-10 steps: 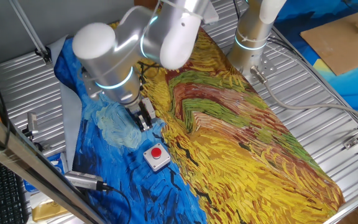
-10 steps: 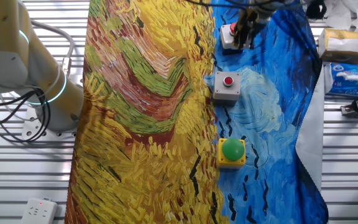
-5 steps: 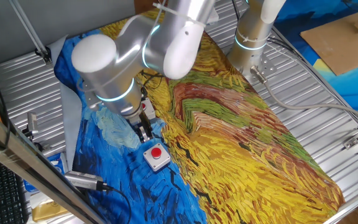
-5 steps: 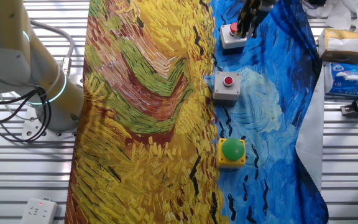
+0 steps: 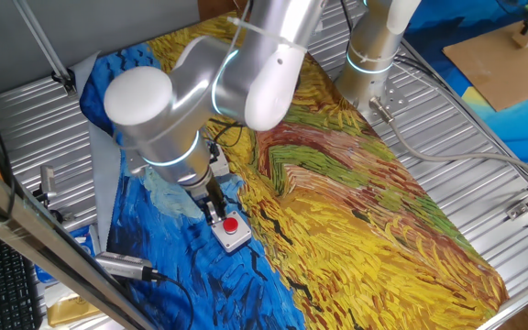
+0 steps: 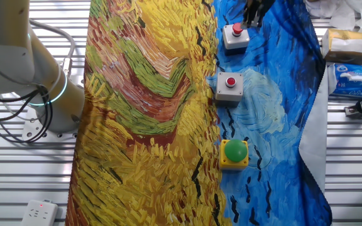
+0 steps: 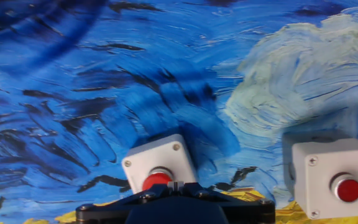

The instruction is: Press three buttons from left to right in sequence

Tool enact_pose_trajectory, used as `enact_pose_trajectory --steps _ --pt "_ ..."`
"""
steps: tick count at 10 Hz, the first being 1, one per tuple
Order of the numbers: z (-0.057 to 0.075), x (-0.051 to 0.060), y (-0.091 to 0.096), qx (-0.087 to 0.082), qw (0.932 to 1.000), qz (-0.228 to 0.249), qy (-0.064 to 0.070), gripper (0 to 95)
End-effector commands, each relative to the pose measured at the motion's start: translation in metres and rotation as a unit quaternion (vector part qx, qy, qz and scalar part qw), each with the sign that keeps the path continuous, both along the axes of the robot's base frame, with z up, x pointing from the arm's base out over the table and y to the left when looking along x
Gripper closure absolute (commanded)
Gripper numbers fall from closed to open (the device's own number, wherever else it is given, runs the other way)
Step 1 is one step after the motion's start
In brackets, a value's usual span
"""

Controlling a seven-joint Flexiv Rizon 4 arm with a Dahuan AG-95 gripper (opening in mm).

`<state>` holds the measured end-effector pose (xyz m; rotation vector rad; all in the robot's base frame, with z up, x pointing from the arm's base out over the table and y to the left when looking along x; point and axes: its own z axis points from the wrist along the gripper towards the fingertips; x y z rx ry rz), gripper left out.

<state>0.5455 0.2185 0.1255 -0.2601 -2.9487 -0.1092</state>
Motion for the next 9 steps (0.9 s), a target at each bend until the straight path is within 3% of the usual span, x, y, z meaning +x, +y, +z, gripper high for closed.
enact_pose_trajectory --steps 1,9 --pt "-0.003 -0.001 0.0 0.001 1.0 0.0 -0.001 95.0" --pt "-0.014 -0.006 0.014 -0.002 1.0 -0.007 -0.003 95.0"
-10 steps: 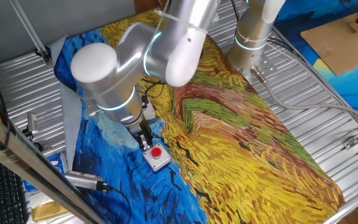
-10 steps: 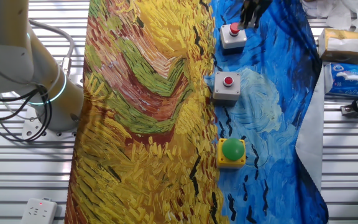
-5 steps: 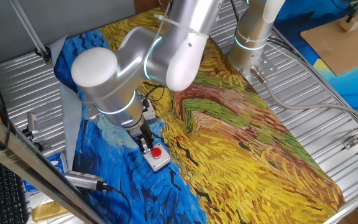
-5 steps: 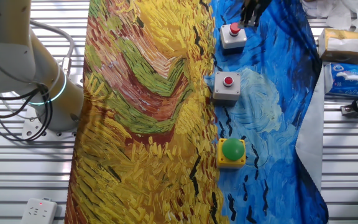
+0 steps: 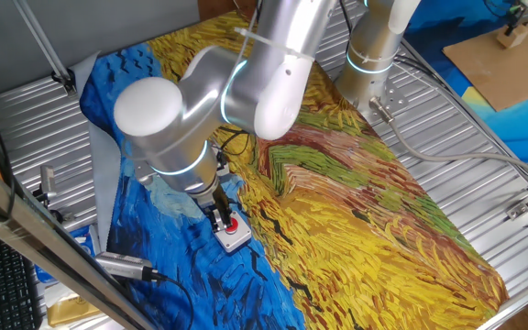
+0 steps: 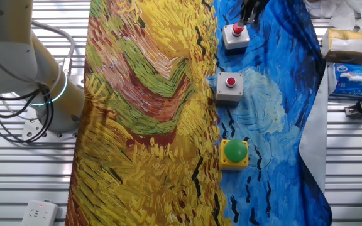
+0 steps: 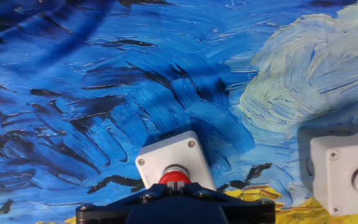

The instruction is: Press three buttons from left to right in sequence

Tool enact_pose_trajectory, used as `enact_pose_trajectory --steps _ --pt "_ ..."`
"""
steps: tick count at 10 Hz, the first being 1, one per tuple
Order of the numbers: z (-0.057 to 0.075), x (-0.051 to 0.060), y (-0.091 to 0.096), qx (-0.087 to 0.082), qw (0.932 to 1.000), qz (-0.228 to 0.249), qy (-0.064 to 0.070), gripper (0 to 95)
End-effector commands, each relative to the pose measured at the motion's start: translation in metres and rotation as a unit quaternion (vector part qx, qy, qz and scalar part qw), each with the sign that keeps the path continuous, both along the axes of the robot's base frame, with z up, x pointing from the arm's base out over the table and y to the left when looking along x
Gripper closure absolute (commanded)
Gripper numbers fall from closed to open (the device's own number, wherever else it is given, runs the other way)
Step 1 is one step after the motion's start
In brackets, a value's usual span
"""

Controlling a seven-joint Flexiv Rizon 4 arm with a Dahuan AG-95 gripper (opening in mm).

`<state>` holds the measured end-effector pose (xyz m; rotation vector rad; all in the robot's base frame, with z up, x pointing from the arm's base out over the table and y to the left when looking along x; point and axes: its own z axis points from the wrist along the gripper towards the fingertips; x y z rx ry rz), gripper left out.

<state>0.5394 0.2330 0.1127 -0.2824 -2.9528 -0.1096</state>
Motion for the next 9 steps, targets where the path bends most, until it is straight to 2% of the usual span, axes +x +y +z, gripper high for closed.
enact_pose_trajectory --steps 1,4,9 --pt "-0.003 0.0 0.0 -0.001 1.0 -0.001 -0.001 95.0" --pt "-0.012 0.0 -0.001 -0.002 1.0 -0.001 -0.003 95.0" --pt "-0.017 0.0 -0.002 0.0 1.0 -0.005 -0.001 95.0"
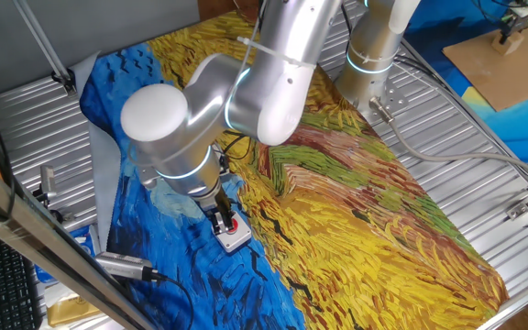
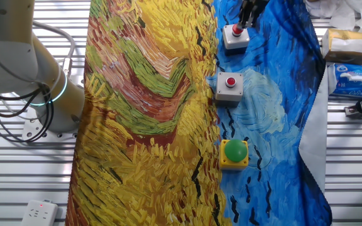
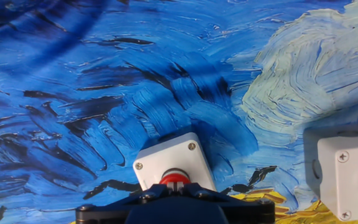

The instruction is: Press three buttons from left to right in sequence

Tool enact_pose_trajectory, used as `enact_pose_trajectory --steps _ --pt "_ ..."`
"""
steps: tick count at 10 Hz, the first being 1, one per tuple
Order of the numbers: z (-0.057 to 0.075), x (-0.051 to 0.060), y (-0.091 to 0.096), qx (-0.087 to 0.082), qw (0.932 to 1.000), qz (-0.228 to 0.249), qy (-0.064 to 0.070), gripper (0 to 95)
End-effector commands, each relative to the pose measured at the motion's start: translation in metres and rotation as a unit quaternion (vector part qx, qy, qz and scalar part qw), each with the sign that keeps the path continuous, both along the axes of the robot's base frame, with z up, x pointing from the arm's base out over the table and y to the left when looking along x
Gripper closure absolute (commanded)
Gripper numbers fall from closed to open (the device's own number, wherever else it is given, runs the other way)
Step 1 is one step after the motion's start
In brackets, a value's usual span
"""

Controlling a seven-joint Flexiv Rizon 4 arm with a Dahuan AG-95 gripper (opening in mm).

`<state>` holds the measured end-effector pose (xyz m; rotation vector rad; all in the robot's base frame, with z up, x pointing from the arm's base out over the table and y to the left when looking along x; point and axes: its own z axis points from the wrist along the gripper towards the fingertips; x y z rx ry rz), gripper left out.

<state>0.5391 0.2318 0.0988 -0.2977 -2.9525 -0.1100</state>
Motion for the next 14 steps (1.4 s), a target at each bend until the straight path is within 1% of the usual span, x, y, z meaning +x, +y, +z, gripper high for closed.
enact_pose_trajectory --steps 1,5,6,8,9,14 --pt "-0.003 0.0 0.0 0.0 1.0 0.0 -0.001 95.0" --pt "-0.004 0.0 -0.001 0.001 1.0 -0.001 -0.001 95.0" --pt "0.004 0.001 0.0 0.003 1.0 -0.006 -0.004 95.0" --pt "0.023 0.003 -0.003 0.003 1.0 -0.006 0.0 95.0" --pt "0.026 0.003 -0.004 0.004 1.0 -0.004 0.0 95.0" --pt "0.026 0.004 -0.004 0.004 1.0 -0.001 -0.001 95.0"
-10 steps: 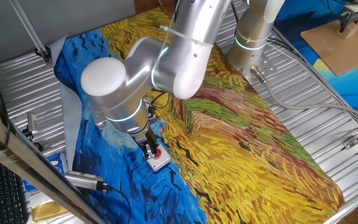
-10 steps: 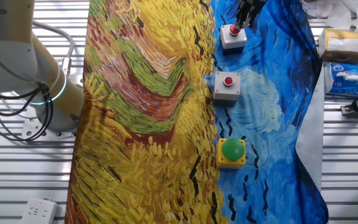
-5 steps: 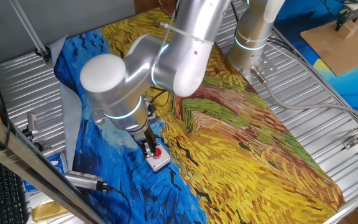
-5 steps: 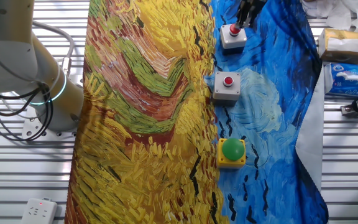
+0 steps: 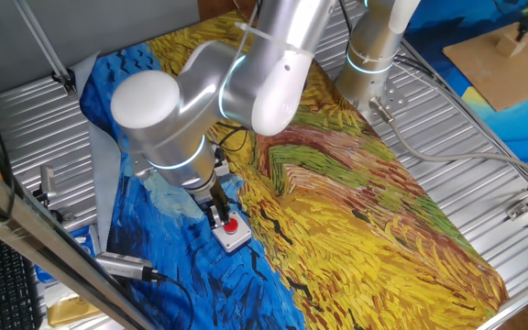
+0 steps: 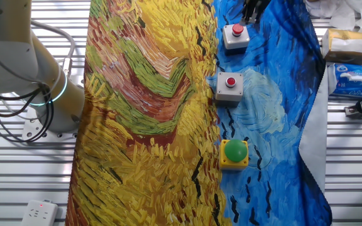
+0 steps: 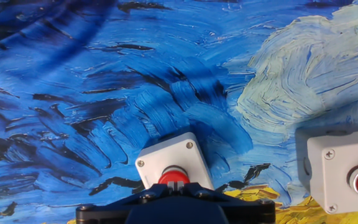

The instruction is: Press three buttons from left to right in sequence

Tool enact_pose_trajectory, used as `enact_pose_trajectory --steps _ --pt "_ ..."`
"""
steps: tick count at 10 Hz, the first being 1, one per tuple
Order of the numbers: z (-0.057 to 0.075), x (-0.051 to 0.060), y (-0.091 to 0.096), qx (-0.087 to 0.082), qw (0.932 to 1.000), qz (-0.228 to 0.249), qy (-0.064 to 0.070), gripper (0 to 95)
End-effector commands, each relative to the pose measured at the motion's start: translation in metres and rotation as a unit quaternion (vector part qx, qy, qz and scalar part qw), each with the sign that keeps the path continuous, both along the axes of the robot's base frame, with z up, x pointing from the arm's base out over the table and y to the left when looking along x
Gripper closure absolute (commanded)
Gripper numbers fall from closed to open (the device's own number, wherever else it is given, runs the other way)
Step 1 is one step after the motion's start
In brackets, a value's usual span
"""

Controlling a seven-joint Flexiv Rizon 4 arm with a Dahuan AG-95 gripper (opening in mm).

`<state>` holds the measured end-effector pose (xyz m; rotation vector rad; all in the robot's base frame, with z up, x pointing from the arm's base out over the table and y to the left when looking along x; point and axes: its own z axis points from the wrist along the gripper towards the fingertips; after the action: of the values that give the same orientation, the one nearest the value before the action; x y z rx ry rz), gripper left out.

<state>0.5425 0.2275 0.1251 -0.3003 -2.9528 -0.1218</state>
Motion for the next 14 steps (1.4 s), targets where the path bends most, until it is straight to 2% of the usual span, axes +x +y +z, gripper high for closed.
enact_pose_trajectory --steps 1,3,6,10,14 --pt "0.0 0.0 0.0 0.0 1.0 0.0 0.0 95.0" --pt "-0.002 -0.001 -0.002 0.0 1.0 0.0 0.0 95.0" --pt "-0.008 -0.007 -0.02 0.006 0.9997 0.023 -0.002 95.0" --pt "-0.009 -0.011 -0.039 0.008 0.9986 0.051 -0.004 95.0" --pt "-0.01 -0.014 -0.044 0.007 0.9981 0.061 -0.004 95.0"
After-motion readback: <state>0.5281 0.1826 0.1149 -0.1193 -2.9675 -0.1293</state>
